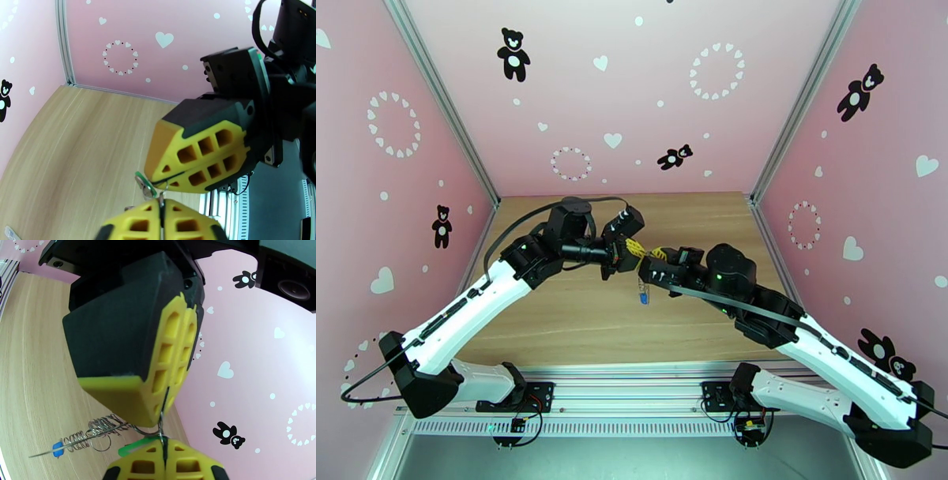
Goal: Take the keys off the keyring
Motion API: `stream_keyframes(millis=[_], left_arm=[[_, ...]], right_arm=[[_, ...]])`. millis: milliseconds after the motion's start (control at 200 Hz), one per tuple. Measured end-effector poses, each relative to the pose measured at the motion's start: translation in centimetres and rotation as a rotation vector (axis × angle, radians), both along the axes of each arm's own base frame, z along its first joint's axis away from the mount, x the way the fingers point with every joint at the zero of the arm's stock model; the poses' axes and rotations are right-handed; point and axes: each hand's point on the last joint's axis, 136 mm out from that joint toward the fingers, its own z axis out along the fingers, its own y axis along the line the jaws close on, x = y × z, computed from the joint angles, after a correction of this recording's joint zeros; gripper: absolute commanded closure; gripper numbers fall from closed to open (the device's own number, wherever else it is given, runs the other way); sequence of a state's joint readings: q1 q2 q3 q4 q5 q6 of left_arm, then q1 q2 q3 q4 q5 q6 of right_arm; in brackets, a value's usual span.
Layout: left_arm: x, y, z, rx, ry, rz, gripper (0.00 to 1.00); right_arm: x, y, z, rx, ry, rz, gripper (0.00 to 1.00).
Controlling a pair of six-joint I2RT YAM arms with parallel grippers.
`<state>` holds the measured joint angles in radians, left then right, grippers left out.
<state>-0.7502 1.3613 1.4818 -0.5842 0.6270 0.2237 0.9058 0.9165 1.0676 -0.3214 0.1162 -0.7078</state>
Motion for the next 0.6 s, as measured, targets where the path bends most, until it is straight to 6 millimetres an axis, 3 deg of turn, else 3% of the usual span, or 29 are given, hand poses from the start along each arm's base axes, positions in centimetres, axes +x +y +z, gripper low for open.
stream_keyframes(millis=[400, 601], left_arm=[[-1.2, 2.9, 0.4, -0.124, -0.052, 0.139, 0.4], [-1.3, 2.6, -1.4, -0.163, -0.061, 0.232, 0.27]], right_arm=[[-0.2, -0.4, -1.3, -0.017, 0.064, -0.017, 1.0], [0.0, -0.7, -1.4, -0.01, 0.117, -0.053, 1.0]])
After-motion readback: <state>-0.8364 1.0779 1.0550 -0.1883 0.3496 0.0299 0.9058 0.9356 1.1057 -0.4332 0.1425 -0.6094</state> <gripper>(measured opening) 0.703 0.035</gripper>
